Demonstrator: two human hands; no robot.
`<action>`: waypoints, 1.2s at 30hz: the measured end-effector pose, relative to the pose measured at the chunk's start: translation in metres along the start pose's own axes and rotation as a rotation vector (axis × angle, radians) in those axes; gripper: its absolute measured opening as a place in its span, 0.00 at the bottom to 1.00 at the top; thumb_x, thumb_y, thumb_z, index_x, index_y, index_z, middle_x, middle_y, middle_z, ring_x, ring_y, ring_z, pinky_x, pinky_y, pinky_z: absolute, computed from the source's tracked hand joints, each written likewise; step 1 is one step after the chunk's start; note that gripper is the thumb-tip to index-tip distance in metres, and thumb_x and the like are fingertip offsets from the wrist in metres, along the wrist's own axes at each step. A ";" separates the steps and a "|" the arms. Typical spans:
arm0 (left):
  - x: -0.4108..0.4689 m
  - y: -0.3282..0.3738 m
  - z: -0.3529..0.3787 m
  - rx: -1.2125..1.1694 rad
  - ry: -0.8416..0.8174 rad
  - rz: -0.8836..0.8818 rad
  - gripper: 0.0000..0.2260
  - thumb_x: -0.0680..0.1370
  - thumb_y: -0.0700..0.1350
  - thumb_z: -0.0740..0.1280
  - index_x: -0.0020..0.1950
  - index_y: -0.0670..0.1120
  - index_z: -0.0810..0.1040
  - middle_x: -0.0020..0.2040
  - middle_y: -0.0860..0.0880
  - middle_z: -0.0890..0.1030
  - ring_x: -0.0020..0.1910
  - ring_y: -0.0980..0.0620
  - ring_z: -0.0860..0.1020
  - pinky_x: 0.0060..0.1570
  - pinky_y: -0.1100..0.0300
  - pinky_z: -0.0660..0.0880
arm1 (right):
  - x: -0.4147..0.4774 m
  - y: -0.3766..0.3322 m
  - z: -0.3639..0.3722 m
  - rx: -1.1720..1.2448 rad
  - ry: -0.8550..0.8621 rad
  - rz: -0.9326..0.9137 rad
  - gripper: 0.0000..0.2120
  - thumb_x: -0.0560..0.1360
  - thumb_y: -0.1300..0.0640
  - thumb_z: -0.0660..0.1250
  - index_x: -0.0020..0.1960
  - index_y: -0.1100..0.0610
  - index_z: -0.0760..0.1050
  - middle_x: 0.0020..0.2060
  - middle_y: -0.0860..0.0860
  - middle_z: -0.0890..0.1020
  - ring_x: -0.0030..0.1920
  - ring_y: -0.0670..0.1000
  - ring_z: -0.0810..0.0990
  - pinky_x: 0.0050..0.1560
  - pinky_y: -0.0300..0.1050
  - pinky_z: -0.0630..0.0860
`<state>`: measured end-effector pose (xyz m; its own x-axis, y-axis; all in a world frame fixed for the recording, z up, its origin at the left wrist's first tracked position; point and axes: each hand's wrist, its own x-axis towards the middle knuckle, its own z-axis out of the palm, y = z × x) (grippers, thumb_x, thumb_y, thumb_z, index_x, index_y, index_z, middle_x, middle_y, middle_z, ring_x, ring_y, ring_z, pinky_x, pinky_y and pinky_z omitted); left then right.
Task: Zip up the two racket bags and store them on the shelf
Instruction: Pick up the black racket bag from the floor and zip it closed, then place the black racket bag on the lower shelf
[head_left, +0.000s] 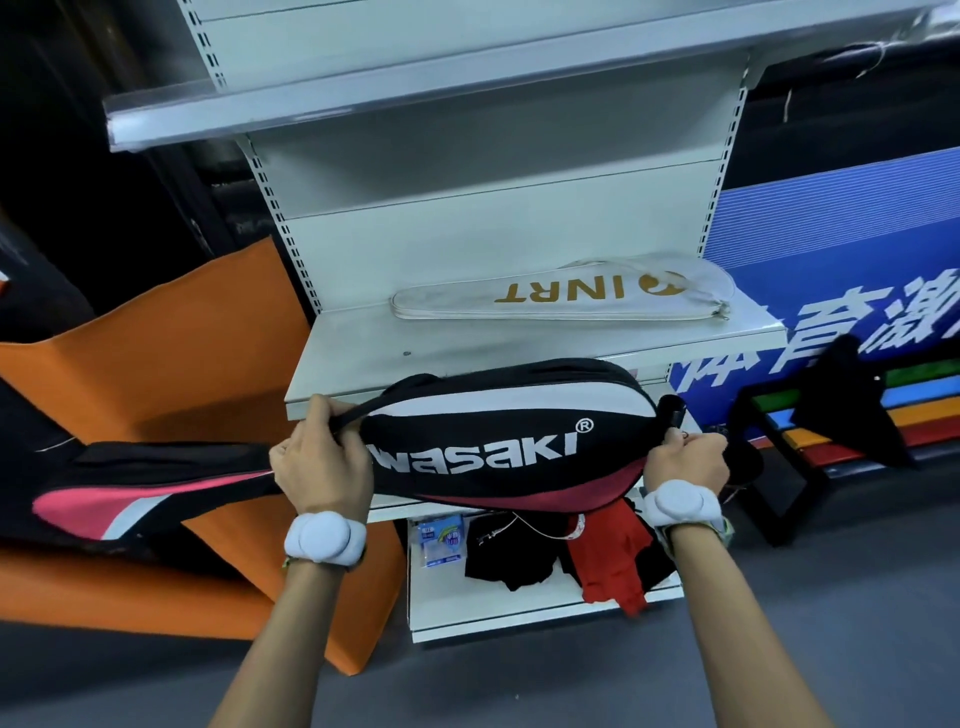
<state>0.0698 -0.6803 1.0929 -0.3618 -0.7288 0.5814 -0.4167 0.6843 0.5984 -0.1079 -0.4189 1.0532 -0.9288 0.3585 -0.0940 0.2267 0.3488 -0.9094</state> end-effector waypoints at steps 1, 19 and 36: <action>0.000 0.003 0.002 0.011 -0.006 0.009 0.10 0.73 0.35 0.64 0.44 0.51 0.72 0.31 0.52 0.74 0.31 0.42 0.71 0.44 0.48 0.71 | 0.003 0.002 -0.002 -0.001 -0.002 0.012 0.12 0.80 0.59 0.62 0.56 0.69 0.70 0.53 0.70 0.79 0.57 0.69 0.77 0.55 0.55 0.72; -0.027 0.088 0.058 0.104 -0.178 0.367 0.09 0.76 0.40 0.69 0.51 0.54 0.77 0.43 0.56 0.82 0.44 0.50 0.79 0.45 0.54 0.63 | 0.027 -0.015 -0.035 -0.091 -0.118 -0.696 0.32 0.73 0.49 0.72 0.73 0.54 0.65 0.74 0.55 0.64 0.74 0.57 0.62 0.72 0.50 0.62; -0.030 0.164 0.108 0.188 0.149 0.507 0.04 0.78 0.48 0.70 0.52 0.53 0.81 0.46 0.54 0.81 0.49 0.50 0.79 0.70 0.45 0.62 | 0.066 -0.055 -0.030 -0.112 -0.204 -0.943 0.11 0.78 0.46 0.64 0.54 0.52 0.77 0.49 0.50 0.77 0.55 0.53 0.70 0.53 0.51 0.74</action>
<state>-0.0773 -0.5491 1.1140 -0.4395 -0.2884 0.8507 -0.3676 0.9219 0.1226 -0.1726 -0.3885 1.1093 -0.7741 -0.2638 0.5755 -0.6199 0.5002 -0.6046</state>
